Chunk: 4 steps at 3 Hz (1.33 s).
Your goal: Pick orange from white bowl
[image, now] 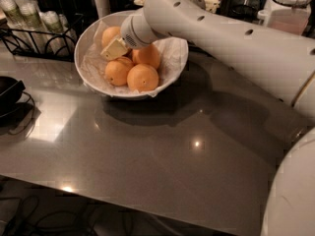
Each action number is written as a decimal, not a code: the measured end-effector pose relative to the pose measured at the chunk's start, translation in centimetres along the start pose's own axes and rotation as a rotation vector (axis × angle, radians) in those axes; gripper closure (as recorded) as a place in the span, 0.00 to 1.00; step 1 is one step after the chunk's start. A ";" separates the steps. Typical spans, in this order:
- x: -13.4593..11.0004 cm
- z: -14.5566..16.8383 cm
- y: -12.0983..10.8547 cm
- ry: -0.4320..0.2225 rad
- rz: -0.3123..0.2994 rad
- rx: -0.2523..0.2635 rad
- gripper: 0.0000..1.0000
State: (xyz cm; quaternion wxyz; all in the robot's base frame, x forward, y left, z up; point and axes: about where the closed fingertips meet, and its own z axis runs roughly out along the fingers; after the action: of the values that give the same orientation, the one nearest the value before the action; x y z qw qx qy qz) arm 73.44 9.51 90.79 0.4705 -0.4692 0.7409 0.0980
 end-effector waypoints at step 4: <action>0.0 0.0 0.0 0.000 0.000 -0.001 1.00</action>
Offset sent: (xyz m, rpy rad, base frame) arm 0.0001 0.0001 -0.0001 0.0000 0.0005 0.0002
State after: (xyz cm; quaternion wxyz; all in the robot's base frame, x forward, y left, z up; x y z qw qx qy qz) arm 73.44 9.53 90.77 0.4702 -0.4693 0.7409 0.0983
